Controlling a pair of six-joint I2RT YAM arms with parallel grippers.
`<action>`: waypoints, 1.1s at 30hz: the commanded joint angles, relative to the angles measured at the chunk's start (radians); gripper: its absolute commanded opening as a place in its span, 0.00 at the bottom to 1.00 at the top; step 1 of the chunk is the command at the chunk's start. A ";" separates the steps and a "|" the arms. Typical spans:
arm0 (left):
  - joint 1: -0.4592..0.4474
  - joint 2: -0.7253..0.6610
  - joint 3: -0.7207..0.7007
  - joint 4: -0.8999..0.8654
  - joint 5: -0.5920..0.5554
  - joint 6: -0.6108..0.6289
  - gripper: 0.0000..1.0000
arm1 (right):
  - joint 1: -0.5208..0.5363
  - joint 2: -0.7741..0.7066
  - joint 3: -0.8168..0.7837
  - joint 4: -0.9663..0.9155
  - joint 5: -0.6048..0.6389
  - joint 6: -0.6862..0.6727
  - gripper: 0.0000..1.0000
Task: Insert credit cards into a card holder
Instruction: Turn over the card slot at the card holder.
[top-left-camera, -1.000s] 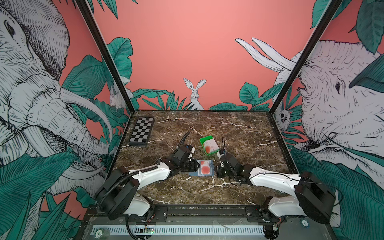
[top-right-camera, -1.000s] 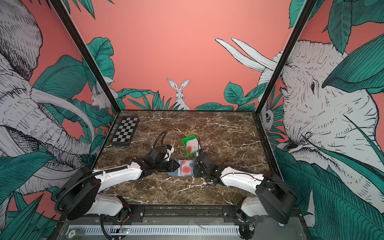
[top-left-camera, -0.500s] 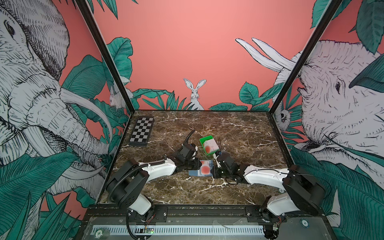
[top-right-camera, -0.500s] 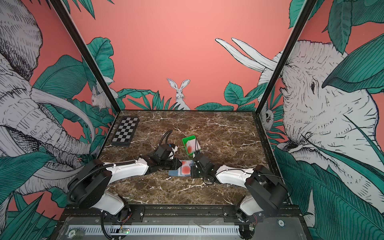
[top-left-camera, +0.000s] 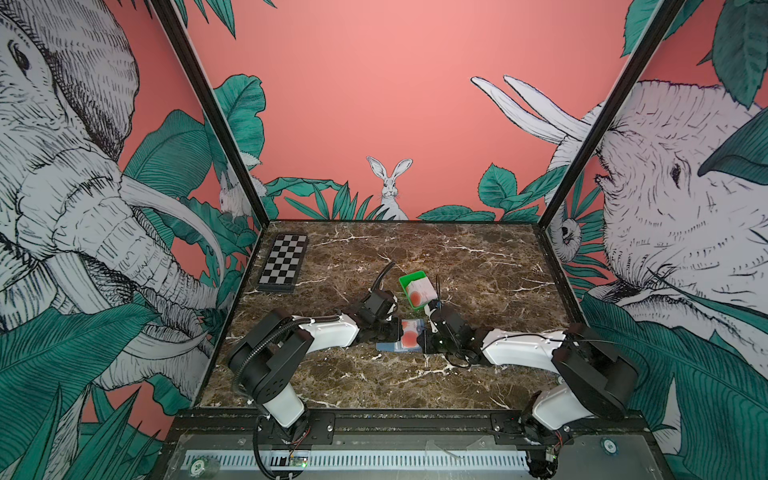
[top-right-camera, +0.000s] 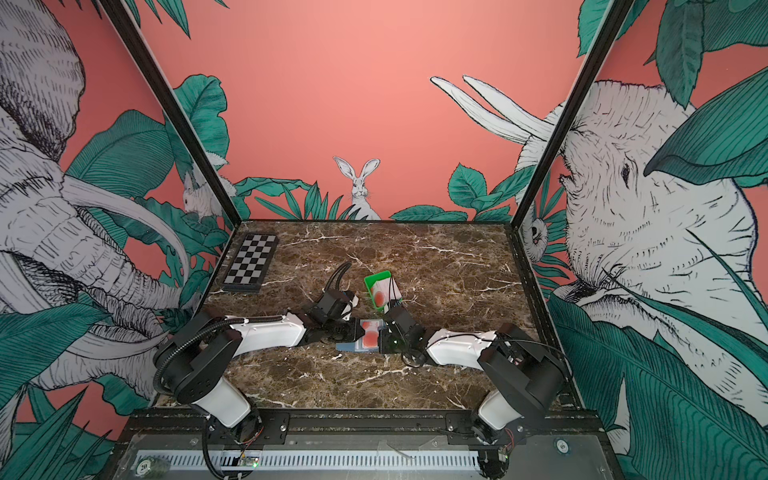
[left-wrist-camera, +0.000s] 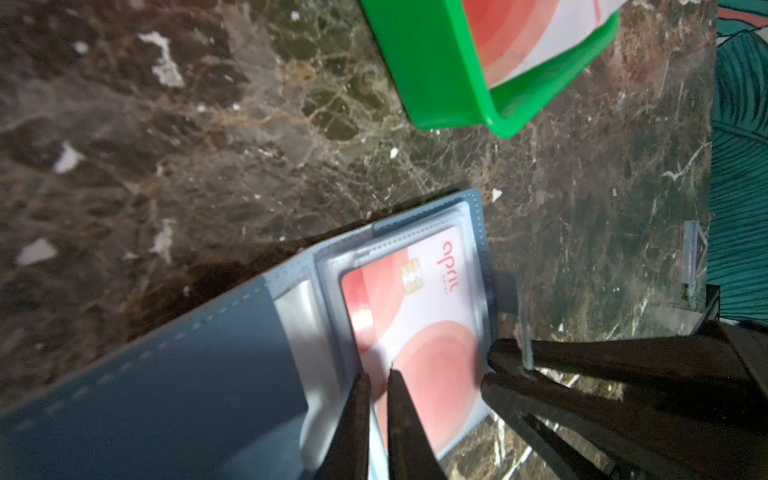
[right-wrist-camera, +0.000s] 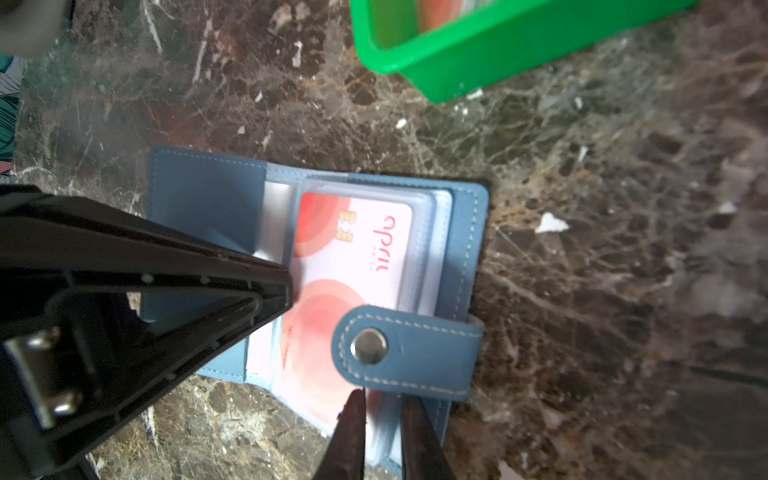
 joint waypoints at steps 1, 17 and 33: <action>-0.005 -0.021 -0.005 0.000 -0.014 -0.001 0.12 | 0.004 -0.002 0.026 -0.001 0.032 0.004 0.17; -0.003 -0.005 -0.018 -0.026 -0.024 -0.018 0.03 | 0.005 0.041 0.062 -0.041 0.051 0.010 0.22; -0.003 0.022 -0.052 0.068 0.019 -0.056 0.02 | 0.004 0.066 0.061 0.069 -0.044 -0.006 0.22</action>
